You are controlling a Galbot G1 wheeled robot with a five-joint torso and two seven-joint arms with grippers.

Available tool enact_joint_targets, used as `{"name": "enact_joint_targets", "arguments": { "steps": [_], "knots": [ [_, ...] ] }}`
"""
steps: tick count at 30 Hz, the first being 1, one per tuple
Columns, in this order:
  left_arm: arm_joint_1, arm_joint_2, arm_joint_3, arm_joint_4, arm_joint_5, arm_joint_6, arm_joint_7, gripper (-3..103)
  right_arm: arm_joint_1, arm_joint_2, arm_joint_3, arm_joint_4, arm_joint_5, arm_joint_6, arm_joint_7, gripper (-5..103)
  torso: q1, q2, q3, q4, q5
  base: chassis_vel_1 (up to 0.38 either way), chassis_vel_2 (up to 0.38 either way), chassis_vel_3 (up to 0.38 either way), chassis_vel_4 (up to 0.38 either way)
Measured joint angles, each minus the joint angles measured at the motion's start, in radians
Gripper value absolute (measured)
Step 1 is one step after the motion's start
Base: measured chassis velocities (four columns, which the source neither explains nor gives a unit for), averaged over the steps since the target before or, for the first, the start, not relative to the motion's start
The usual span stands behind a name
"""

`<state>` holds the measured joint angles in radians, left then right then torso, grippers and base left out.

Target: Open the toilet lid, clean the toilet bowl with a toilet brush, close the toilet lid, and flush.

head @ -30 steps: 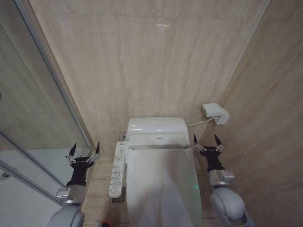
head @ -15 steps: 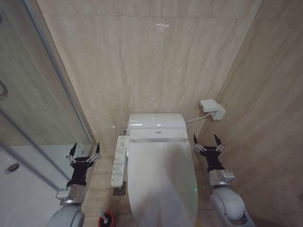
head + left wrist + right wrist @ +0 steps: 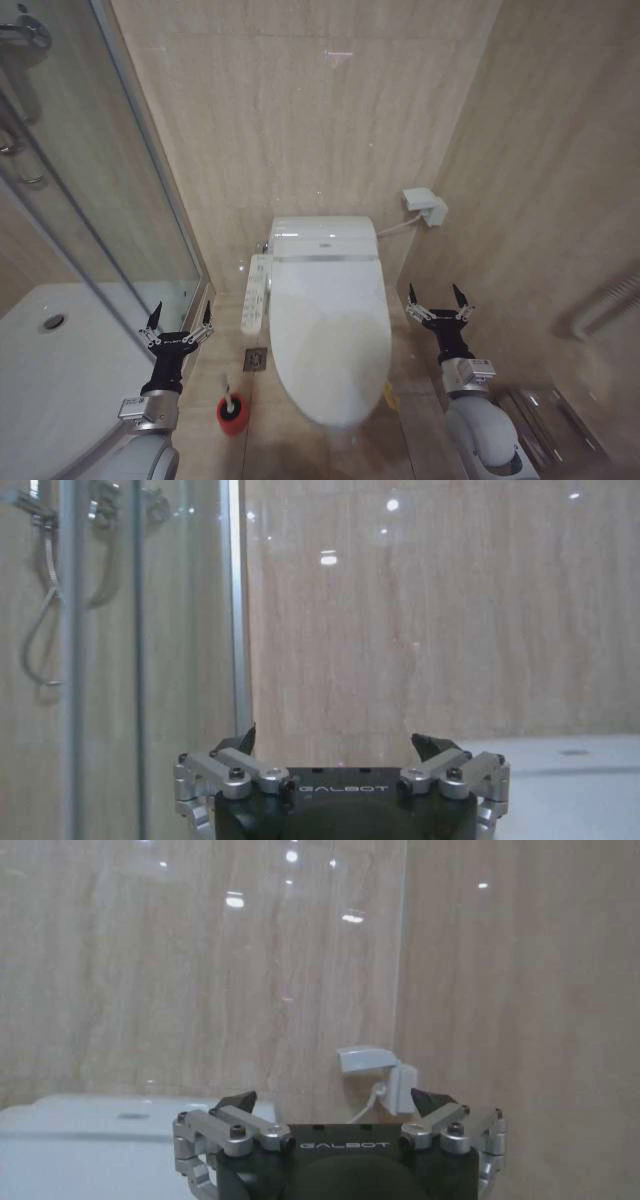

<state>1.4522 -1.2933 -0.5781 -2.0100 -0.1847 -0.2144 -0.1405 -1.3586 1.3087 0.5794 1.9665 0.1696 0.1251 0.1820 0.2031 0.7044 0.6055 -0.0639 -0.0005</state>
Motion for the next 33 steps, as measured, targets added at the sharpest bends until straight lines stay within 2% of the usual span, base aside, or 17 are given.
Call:
{"name": "enact_joint_targets", "arguments": {
  "steps": [3,5,7,9,10,13,15,16,22,30,33],
  "knots": [
    [0.000,0.000,0.000,0.000,0.000,0.000,0.000,100,0.000,0.000,0.000,0.000,0.000,0.000,0.000,100,-0.001,0.000,0.000,-0.0003,0.0010,0.373,-0.340,-0.361,0.335],
    [0.000,0.000,0.000,0.000,0.000,0.000,0.000,100,-0.001,0.000,0.000,0.000,0.000,0.000,0.000,100,-0.001,0.001,-0.001,-0.0003,-0.0003,0.270,-0.327,-0.261,0.281],
    [0.000,0.000,0.000,0.000,0.000,0.000,0.000,100,-0.001,0.000,0.000,0.000,0.000,0.000,0.000,100,-0.001,0.001,0.000,-0.0006,0.0012,0.025,-0.176,-0.226,0.235],
    [0.000,0.000,0.000,0.000,0.000,0.000,0.000,100,-0.001,0.000,0.000,0.000,0.000,0.000,0.000,100,-0.001,0.001,-0.001,0.0001,0.0008,0.042,-0.131,-0.154,0.138],
    [0.000,0.000,0.000,0.000,0.000,0.000,0.000,100,-0.001,0.000,0.000,0.000,0.000,0.000,0.000,100,-0.001,0.001,-0.001,-0.0002,-0.0001,0.060,0.013,-0.050,0.060],
    [0.000,0.000,0.000,0.000,0.000,0.000,0.000,100,0.000,0.000,0.000,0.000,0.000,0.000,0.000,100,0.000,0.000,0.000,0.0002,0.0010,0.009,0.025,-0.013,0.015],
    [0.000,0.000,0.000,0.000,0.000,0.000,0.000,100,0.000,0.000,0.000,0.000,0.000,0.000,0.000,100,0.001,0.000,0.000,0.0003,0.0004,-0.032,0.040,0.057,-0.054],
    [-0.001,0.000,0.000,0.000,0.000,0.000,0.000,100,0.000,0.000,0.000,0.000,0.000,0.000,0.000,100,0.001,0.000,0.000,-0.0004,0.0002,-0.055,0.040,0.047,-0.044],
    [-0.001,0.000,0.000,0.000,0.000,0.000,0.000,100,0.000,0.000,0.000,0.000,0.000,0.000,0.000,100,0.001,0.000,0.000,-0.0003,0.0006,0.032,-0.073,-0.051,0.076],
    [0.000,0.000,0.000,0.000,0.000,0.000,0.000,100,0.000,0.000,0.000,0.000,0.000,0.000,0.000,100,0.000,0.000,0.000,0.0000,0.0000,0.226,-0.207,-0.220,0.210],
    [0.000,0.000,0.000,0.000,0.000,0.000,0.000,100,-0.001,0.000,0.000,0.000,0.000,0.000,0.000,100,-0.001,0.000,0.000,-0.0005,0.0011,0.273,-0.258,-0.283,0.258]
  ]
}}
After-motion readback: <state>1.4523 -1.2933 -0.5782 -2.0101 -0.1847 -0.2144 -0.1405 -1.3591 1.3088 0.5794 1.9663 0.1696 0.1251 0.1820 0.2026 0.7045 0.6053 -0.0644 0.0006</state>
